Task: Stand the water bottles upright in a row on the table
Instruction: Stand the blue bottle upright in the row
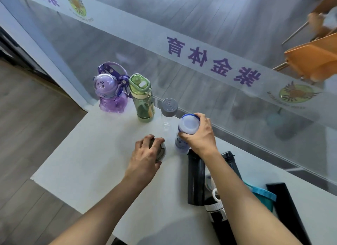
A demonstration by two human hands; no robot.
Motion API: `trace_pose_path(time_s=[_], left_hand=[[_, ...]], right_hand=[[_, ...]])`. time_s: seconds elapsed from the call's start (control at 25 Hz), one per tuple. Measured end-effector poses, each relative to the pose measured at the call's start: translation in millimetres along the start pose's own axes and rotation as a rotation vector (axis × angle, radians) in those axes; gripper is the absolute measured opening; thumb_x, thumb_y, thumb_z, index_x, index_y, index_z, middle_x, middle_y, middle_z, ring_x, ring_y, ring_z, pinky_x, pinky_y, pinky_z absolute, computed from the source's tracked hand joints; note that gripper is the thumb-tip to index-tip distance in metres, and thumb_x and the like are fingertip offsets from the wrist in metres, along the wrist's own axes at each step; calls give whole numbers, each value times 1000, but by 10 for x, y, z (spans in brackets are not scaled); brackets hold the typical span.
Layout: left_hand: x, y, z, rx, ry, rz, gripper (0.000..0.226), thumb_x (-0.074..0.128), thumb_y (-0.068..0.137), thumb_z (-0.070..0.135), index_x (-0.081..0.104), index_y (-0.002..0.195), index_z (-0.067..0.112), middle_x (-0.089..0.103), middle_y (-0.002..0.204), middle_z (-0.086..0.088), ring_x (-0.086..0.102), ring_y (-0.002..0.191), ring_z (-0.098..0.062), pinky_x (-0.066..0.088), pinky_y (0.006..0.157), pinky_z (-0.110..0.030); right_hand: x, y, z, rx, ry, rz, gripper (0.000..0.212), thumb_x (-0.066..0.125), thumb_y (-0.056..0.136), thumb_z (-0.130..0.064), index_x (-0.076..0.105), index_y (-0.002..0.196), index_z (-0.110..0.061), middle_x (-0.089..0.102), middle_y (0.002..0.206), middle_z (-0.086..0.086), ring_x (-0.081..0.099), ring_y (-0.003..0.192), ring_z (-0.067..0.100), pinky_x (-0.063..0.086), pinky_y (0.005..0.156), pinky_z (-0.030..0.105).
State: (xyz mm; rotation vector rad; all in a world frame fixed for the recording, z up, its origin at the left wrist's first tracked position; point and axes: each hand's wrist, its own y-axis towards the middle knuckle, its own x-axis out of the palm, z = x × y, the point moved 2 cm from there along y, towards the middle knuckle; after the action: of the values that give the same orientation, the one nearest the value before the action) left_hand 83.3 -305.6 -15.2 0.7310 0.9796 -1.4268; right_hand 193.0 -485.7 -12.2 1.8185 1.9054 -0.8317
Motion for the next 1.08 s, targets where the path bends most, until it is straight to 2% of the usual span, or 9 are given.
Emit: trace_pose_path(time_s=[0.16, 0.32, 0.48, 0.64, 0.92, 1.08], left_hand=[[-22, 13, 5, -2, -17, 11, 73, 76, 73, 14, 42, 134, 34, 38, 140, 0, 37, 122, -29, 44, 99, -36], [-26, 44, 18, 4, -30, 3, 72, 76, 73, 16, 43, 133, 36, 38, 139, 2, 37, 122, -27, 48, 93, -36], [-8, 124, 93, 28, -27, -23, 70, 75, 74, 18, 42, 133, 37, 36, 141, 3, 34, 125, -25, 47, 92, -34], [27, 169, 107, 46, -35, -35, 71, 76, 74, 17, 42, 133, 37, 37, 141, 2, 33, 126, -26, 46, 95, -35], [37, 183, 91, 70, -31, -37, 71, 76, 75, 19, 42, 134, 37, 36, 141, 2, 33, 125, -26, 45, 97, -36], [18, 174, 67, 90, -39, -58, 72, 75, 75, 21, 40, 135, 38, 34, 142, 2, 31, 126, -26, 45, 97, -36]], right_hand=[[-84, 30, 38, -38, 5, 31, 76, 87, 66, -25, 46, 131, -31, 46, 122, -6, 54, 106, 17, 42, 88, 24], [-157, 26, 133, -4, -8, 101, 79, 88, 67, -22, 44, 132, -30, 44, 123, -5, 52, 106, 17, 39, 89, 23], [-245, 64, 185, 68, -45, 155, 81, 88, 68, -21, 44, 136, -25, 45, 127, 0, 48, 104, 16, 37, 89, 23], [-207, 38, 131, 28, -61, 129, 81, 89, 67, -23, 45, 134, -26, 44, 122, -2, 48, 102, 15, 37, 88, 21], [-182, 7, 141, 54, -124, 149, 81, 90, 64, -28, 46, 133, -23, 48, 127, 3, 53, 111, 24, 43, 91, 27], [-145, -16, 134, 76, -137, 157, 87, 90, 65, -31, 42, 138, -21, 47, 131, 5, 52, 119, 27, 45, 99, 33]])
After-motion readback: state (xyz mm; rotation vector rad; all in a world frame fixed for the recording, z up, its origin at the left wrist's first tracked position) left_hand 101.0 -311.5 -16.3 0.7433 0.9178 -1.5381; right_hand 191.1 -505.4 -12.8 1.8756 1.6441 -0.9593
